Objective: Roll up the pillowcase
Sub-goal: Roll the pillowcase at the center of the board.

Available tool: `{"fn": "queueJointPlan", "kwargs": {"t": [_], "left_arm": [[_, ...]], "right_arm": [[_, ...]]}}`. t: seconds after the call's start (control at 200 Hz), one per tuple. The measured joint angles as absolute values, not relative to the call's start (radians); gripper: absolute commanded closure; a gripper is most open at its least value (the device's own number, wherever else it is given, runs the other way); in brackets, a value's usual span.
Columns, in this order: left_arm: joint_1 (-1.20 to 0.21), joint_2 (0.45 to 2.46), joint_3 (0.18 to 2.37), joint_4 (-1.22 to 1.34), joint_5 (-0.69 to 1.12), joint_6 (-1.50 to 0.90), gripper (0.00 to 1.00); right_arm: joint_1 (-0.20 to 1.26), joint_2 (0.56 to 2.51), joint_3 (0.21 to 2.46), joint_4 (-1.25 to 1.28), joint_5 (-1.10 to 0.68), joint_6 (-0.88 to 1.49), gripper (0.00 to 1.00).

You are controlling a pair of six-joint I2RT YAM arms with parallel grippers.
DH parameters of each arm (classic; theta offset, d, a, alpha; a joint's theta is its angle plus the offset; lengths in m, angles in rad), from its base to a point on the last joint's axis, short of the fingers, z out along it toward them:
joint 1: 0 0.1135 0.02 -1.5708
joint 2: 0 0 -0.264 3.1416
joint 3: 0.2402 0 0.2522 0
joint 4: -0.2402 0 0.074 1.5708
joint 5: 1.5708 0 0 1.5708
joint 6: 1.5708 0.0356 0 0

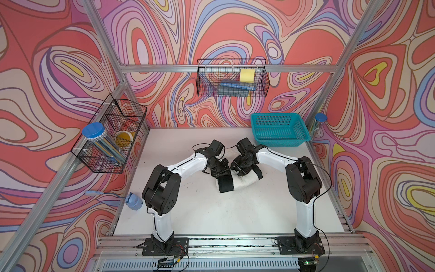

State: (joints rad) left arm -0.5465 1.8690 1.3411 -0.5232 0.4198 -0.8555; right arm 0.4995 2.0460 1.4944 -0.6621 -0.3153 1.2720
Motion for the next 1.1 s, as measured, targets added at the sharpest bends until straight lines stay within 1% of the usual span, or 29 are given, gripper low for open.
{"fn": "queueJointPlan", "kwargs": {"t": [0.1, 0.18, 0.205, 0.275, 0.451, 0.551, 0.586, 0.621, 0.636, 0.656, 0.741, 0.821, 0.946, 1.096], "left_arm": [[-0.546, 1.867, 1.323, -0.515, 0.356, -0.867, 1.0], [-0.545, 1.875, 1.322, -0.512, 0.331, -0.874, 1.0], [-0.545, 1.88, 1.322, -0.511, 0.328, -0.876, 1.0], [-0.545, 1.897, 1.322, -0.511, 0.324, -0.882, 1.0], [-0.543, 1.916, 1.32, -0.51, 0.327, -0.899, 1.0], [-0.542, 1.924, 1.321, -0.51, 0.334, -0.91, 1.0], [-0.54, 1.928, 1.324, -0.511, 0.338, -0.915, 1.0], [-0.537, 1.933, 1.329, -0.513, 0.341, -0.918, 1.0], [-0.536, 1.935, 1.331, -0.514, 0.343, -0.92, 1.0], [-0.535, 1.938, 1.335, -0.517, 0.346, -0.923, 1.0], [-0.533, 1.948, 1.351, -0.532, 0.357, -0.936, 1.0], [-0.53, 1.955, 1.362, -0.542, 0.369, -0.948, 1.0], [-0.529, 1.96, 1.37, -0.551, 0.379, -0.966, 1.0], [-0.527, 1.96, 1.372, -0.554, 0.393, -0.989, 1.0]], "right_arm": [[0.498, 2.042, 1.482, -0.632, -0.321, 1.272, 0.45], [0.493, 2.034, 1.468, -0.6, -0.327, 1.272, 0.41], [0.491, 2.031, 1.465, -0.593, -0.328, 1.27, 0.39], [0.487, 2.022, 1.473, -0.588, -0.32, 1.262, 0.36], [0.467, 1.979, 1.52, -0.612, -0.271, 1.242, 0.33], [0.451, 1.901, 1.517, -0.645, -0.242, 1.245, 0.3], [0.447, 1.855, 1.496, -0.647, -0.233, 1.253, 0.29], [0.445, 1.797, 1.46, -0.646, -0.225, 1.269, 0.25], [0.445, 1.777, 1.445, -0.645, -0.224, 1.275, 0.21], [0.446, 1.743, 1.42, -0.649, -0.221, 1.285, 0.19], [0.462, 1.589, 1.291, -0.655, -0.201, 1.341, 0.17], [0.495, 1.504, 1.195, -0.663, -0.186, 1.389, 0.16], [0.571, 1.49, 1.1, -0.663, -0.151, 1.456, 0.15], [0.648, 1.544, 1.079, -0.631, -0.101, 1.506, 0.15]]}}
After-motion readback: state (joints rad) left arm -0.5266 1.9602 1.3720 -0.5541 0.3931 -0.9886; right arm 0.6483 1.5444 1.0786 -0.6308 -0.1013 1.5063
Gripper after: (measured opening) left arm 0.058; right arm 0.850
